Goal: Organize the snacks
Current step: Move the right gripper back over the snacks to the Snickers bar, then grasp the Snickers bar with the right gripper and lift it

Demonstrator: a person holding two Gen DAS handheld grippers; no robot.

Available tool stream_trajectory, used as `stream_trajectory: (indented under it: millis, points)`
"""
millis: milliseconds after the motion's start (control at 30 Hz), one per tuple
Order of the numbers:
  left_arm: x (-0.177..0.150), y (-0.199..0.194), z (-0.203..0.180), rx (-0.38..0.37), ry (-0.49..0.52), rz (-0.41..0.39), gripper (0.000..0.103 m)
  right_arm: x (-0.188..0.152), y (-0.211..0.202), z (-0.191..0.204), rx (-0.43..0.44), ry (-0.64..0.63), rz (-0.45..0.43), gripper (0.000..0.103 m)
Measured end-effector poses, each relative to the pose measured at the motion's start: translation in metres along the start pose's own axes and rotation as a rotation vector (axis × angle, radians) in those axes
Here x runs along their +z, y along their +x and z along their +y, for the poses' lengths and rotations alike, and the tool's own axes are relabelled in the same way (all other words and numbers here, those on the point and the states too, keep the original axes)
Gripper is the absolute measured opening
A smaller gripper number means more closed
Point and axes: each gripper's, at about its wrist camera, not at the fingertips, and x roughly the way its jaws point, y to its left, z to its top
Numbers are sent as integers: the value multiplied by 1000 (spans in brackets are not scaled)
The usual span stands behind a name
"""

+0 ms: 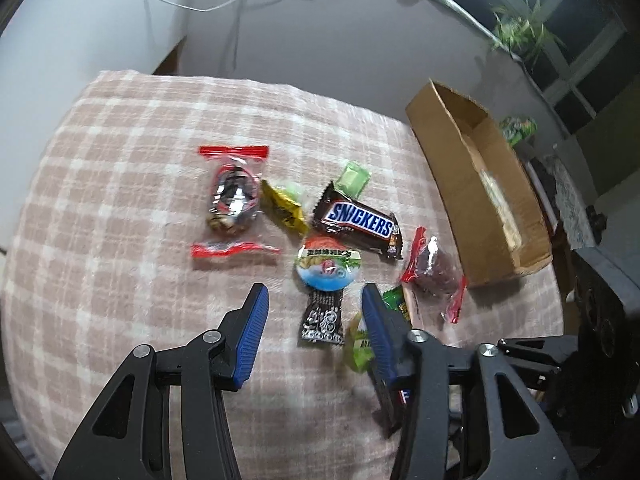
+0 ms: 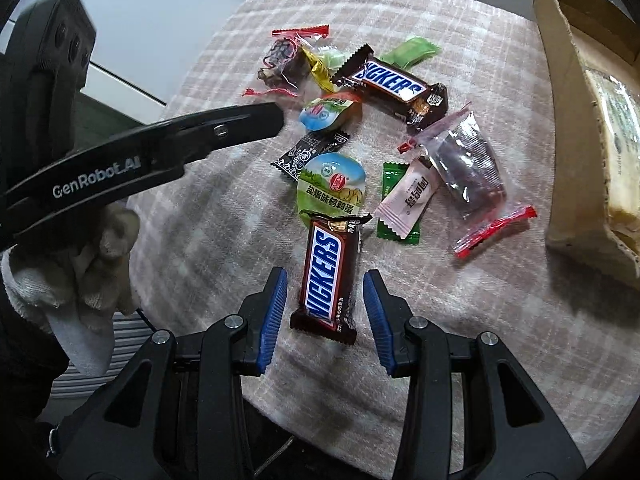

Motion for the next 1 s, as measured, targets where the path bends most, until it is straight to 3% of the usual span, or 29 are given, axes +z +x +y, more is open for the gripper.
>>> stream_trajectory:
  millis: [433,600,633,1000]
  points:
    - [12,27,-5,8,4,41,48,9,17,5,-25,-4,17,43]
    - [13,32,-14,18,28,44,45,9,18,4,-47,-4,21,32]
    - [13,34,-15,22,29,46,41,10,19,4,-46,-5,22,31]
    - [11,26,-16,39,35,1,38,4,10,0,-40,1,4,30]
